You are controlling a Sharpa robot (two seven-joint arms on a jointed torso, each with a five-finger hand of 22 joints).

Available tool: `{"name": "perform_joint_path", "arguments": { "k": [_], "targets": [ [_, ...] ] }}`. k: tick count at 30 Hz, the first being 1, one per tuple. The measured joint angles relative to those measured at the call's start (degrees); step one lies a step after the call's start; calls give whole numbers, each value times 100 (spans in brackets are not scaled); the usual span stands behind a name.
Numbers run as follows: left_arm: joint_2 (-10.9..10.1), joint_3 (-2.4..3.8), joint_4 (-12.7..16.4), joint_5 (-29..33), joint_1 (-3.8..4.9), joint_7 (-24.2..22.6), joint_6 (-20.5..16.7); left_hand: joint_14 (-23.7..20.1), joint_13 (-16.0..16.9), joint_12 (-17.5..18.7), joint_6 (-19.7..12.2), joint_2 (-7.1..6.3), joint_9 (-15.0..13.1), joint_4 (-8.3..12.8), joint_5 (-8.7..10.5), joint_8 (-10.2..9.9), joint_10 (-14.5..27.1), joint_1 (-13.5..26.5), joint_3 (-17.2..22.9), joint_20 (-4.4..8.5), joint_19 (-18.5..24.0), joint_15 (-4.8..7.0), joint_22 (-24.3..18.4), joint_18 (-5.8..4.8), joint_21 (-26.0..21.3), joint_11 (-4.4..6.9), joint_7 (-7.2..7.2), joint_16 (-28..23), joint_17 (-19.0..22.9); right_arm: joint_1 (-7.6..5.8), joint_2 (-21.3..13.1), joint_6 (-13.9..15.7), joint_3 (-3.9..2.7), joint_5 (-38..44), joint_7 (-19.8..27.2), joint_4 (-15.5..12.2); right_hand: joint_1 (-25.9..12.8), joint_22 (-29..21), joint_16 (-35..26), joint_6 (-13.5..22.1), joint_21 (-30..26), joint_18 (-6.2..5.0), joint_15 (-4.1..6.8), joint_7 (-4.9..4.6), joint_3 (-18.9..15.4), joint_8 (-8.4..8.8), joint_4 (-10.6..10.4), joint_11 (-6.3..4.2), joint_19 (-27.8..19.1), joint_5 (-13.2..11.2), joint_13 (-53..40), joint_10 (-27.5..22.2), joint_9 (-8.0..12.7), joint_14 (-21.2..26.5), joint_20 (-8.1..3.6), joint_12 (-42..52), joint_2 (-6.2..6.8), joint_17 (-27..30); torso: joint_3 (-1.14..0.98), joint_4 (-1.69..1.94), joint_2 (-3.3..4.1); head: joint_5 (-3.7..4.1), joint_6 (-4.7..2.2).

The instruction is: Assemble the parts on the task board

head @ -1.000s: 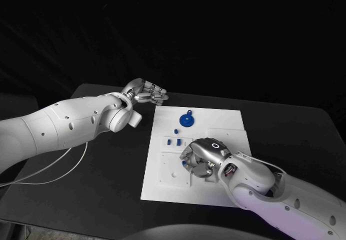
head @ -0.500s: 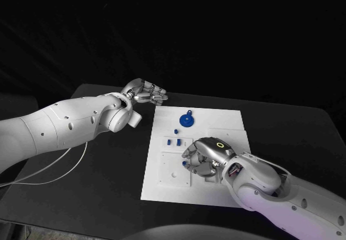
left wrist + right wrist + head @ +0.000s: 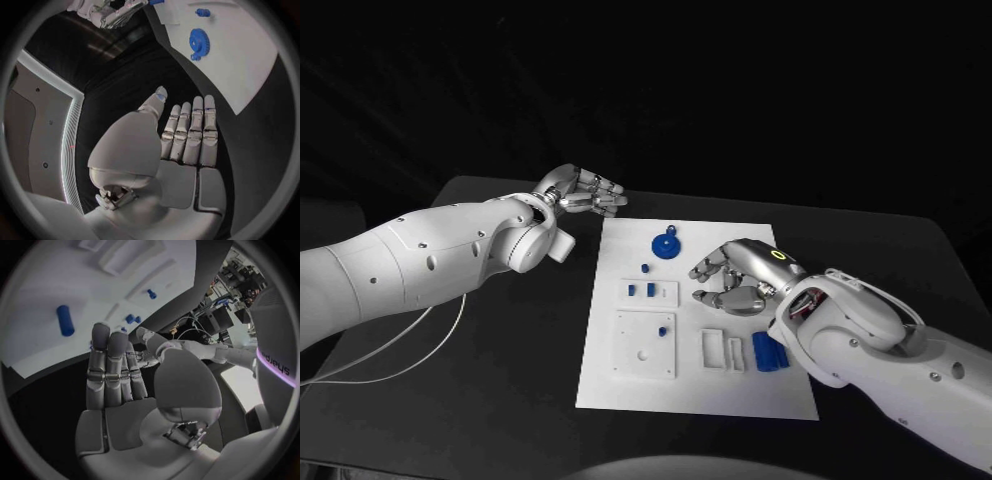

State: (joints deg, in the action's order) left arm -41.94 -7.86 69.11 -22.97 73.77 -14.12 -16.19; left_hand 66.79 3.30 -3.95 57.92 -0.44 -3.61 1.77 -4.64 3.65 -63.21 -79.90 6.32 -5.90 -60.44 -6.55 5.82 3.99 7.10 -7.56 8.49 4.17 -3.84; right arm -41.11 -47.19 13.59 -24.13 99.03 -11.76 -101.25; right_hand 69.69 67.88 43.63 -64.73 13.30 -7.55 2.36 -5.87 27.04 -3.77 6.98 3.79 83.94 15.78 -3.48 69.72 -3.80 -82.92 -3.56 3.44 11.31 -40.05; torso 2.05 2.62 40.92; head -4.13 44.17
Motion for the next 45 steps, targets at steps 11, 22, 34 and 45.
{"name": "perform_joint_path", "arguments": {
  "k": [11, 22, 34, 45],
  "targets": [
    [-5, -1, -53, 14, -35, -2, -87, 76, 0, 24, 21, -24, 0, -97, 0, 0, -133, 53, 84, 39, -39, 38, 17, 0, 20, 35, -21, 6, 1, -117, -198, -234, -119, -259, 21, 307, 212, -162, 29, 255, 17, -2, -88, 12, -855, 0, -73, 113, 0, -157, -1, -570, 7, 41, 81, 29, -65, 64, 17, -21, -60, 85, -31],
    [-9, 0, -50, 103, -50, -34, -90, 76, 0, 24, 21, -24, 0, -120, 0, 0, -117, 53, 107, 39, -39, 38, 16, -1, 20, 19, -21, 5, 1, -117, -203, -741, -123, 24, -237, 400, 656, -544, 64, 641, -22, -163, -150, 35, -1454, 0, -471, 230, 9, -396, -1, -988, 10, 104, 154, 67, 53, 138, 21, -21, -56, 137, -63],
    [-19, -1, -43, 136, -58, -41, -77, 76, 0, 24, 21, -24, 0, -123, -30, 0, -117, 53, 143, 39, -39, 38, 16, -1, 20, 19, -21, 5, 2, -44, -136, -1007, -60, 390, -384, 386, 328, -731, 96, 432, 267, -127, -84, -6, -451, 0, -17, 40, 5, -477, 11, -274, 10, 39, 116, 67, -30, 180, 19, -17, -53, 148, -64],
    [-40, -1, -35, 144, -59, -49, -64, 76, 0, 24, 21, -24, 0, -139, -63, 0, -81, 53, 198, 39, -38, 38, 15, 0, 20, 14, -21, 5, 2, -28, -106, -1034, -45, 584, -427, 368, 224, -685, 133, 51, 367, -38, -47, -17, 476, 0, 123, -74, 10, -806, 9, 178, 10, 1, 28, 66, -60, 150, 18, -19, -53, 140, -37]
  ]
}}
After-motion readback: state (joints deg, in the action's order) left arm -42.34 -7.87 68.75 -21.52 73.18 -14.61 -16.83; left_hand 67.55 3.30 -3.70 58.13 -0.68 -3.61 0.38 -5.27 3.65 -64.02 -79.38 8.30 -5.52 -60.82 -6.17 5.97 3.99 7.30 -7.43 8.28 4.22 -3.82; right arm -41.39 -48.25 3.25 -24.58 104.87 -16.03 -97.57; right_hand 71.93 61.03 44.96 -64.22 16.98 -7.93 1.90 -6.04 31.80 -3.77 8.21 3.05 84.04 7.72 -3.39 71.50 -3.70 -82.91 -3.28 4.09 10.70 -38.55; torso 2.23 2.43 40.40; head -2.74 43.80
